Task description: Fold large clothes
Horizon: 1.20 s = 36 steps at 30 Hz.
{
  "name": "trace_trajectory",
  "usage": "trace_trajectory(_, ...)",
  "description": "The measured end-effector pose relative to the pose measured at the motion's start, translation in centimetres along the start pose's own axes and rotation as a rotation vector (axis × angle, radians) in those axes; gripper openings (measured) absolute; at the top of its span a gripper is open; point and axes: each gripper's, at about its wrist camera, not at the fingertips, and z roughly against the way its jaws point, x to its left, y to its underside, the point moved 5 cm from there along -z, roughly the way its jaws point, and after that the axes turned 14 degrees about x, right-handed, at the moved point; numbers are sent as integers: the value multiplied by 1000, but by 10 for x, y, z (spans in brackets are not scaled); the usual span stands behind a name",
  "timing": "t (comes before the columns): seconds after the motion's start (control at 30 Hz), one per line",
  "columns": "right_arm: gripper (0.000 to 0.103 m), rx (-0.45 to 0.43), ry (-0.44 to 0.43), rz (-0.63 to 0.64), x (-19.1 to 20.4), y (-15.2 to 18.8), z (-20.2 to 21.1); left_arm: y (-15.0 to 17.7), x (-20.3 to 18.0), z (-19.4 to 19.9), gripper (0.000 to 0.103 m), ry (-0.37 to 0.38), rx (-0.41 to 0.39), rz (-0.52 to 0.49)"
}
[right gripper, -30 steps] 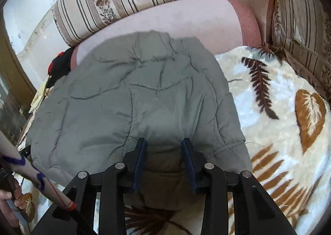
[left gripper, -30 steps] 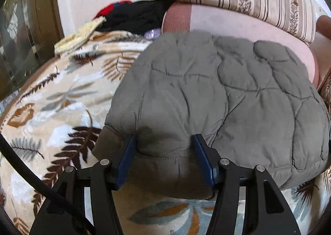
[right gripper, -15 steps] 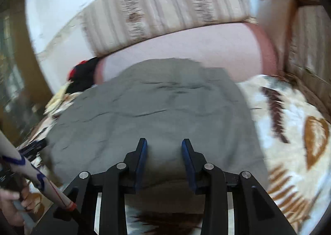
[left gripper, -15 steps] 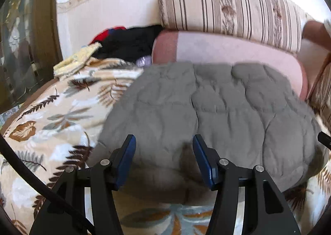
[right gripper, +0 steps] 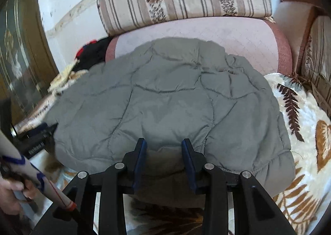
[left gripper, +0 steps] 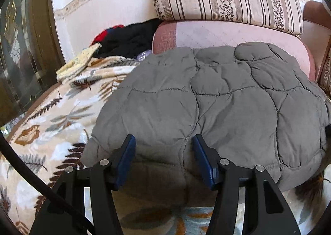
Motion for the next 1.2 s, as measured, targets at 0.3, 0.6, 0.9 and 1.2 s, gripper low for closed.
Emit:
trace_trajectory(0.3,39,-49,57,-125,-39,-11,14,1,-4,2,57,-46,-31,-43)
trace_trajectory(0.6,40,23,69,-147,-49,-2,-6,2,-7,-1,57,-60,-33,-58)
trace_trajectory(0.9,40,47,60,-150,-50,1,-12,2,-9,-3,57,-71,-34,-71)
trace_trajectory(1.2,43,4,93,-141,-47,-6,14,-1,3,14,57,-71,-55,-24)
